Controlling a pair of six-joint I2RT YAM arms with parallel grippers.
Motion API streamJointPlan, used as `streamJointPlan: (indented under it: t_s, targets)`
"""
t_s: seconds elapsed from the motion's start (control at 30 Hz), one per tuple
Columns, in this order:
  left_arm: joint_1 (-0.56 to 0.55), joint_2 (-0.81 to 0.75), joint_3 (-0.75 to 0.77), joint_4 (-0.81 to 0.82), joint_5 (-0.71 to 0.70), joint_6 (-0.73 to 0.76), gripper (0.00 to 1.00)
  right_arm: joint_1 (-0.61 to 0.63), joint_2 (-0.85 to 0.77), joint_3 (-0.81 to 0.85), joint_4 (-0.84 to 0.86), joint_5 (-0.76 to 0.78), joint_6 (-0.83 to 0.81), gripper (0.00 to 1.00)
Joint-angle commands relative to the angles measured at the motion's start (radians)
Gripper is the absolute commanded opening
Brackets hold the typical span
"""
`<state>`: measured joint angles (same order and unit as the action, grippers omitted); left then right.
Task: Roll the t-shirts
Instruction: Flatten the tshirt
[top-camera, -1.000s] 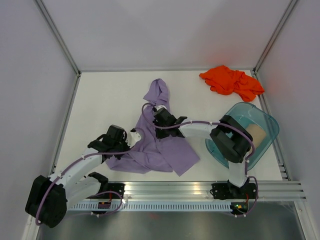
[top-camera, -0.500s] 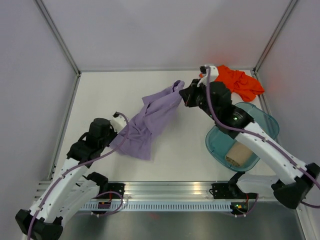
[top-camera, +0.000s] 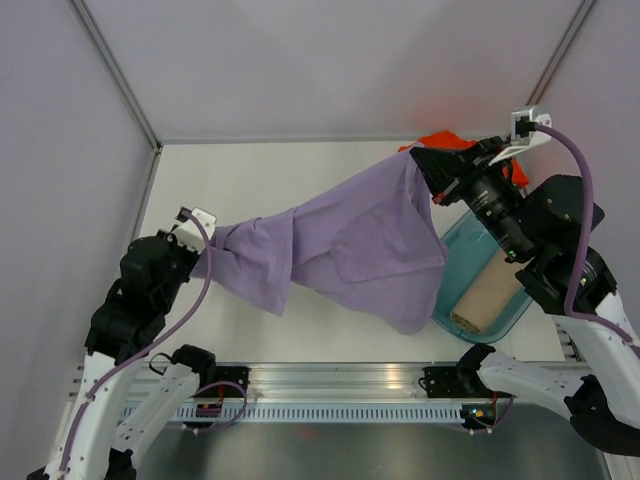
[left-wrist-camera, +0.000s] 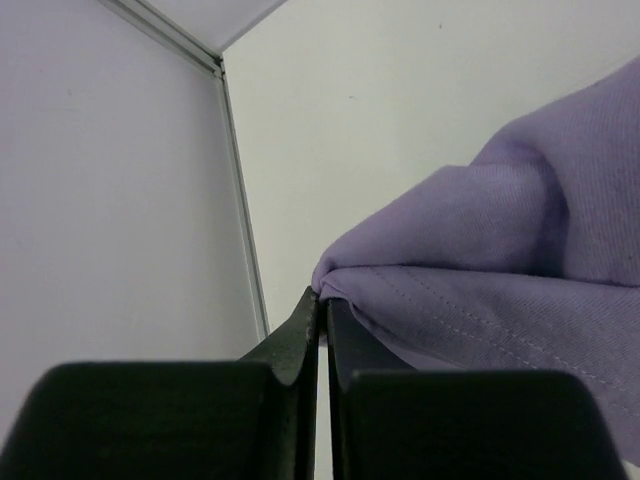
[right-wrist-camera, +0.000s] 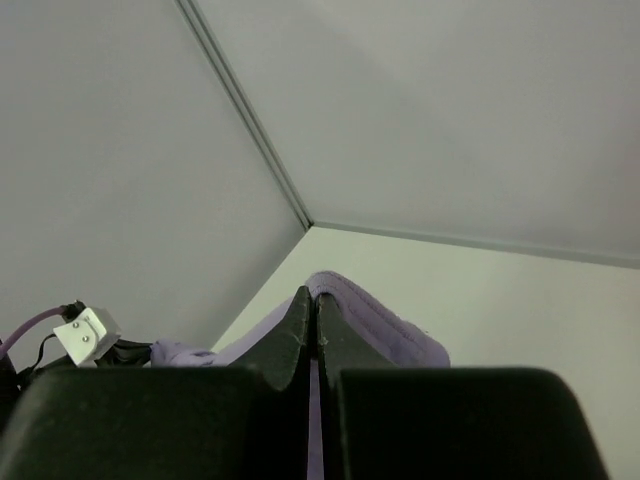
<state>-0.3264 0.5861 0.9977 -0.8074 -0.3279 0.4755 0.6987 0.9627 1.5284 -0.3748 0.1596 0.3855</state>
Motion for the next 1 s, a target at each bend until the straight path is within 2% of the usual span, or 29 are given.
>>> streamJointPlan:
  t_s: [0.0,0.17,0.2,0.27,0.3,0.43,0.5,0.63,0.73,0.77,0.83,0.93,0.97]
  targets:
    - [0.010,0.063,-0.001,-0.013,-0.005,-0.035,0.02,0.001,0.141,0.071,-0.012,0.021,-0.040,0.00]
    - [0.035,0.164,-0.086,0.083,0.023,-0.031,0.02,-0.040,0.433,0.185,-0.006,0.035,-0.062,0.00]
    - [0.073,0.207,-0.100,0.114,0.073,-0.026,0.02,-0.069,0.541,0.234,-0.003,0.031,-0.056,0.00]
    - [0.133,0.266,-0.123,0.145,0.191,-0.018,0.02,-0.100,0.654,0.295,-0.004,0.005,-0.021,0.00]
    - [0.207,0.334,-0.126,0.175,0.229,-0.014,0.02,-0.122,0.759,0.352,-0.004,-0.002,-0.005,0.00]
    - [0.323,0.474,-0.149,0.301,0.274,0.008,0.02,-0.136,0.959,0.479,-0.036,-0.023,0.021,0.00]
    - [0.386,0.506,-0.151,0.356,0.288,0.017,0.02,-0.134,0.989,0.489,-0.015,-0.045,0.030,0.00]
    - [0.424,0.543,-0.099,0.396,0.287,0.023,0.02,-0.134,0.989,0.536,0.016,-0.019,0.015,0.00]
    - [0.441,0.573,-0.030,0.424,0.259,0.011,0.02,-0.137,1.030,0.712,-0.032,-0.005,-0.019,0.00]
    - [0.449,0.580,-0.009,0.428,0.254,0.006,0.02,-0.139,1.053,0.819,-0.062,-0.005,-0.031,0.00]
    - [0.451,0.590,0.051,0.438,0.242,-0.005,0.02,-0.142,1.059,0.897,-0.072,-0.002,-0.051,0.00]
    - [0.452,0.590,0.111,0.438,0.234,-0.017,0.02,-0.186,0.974,0.882,-0.017,-0.049,-0.017,0.00]
    - [0.451,0.589,0.117,0.439,0.231,-0.029,0.02,-0.218,0.946,0.815,0.012,-0.064,-0.005,0.00]
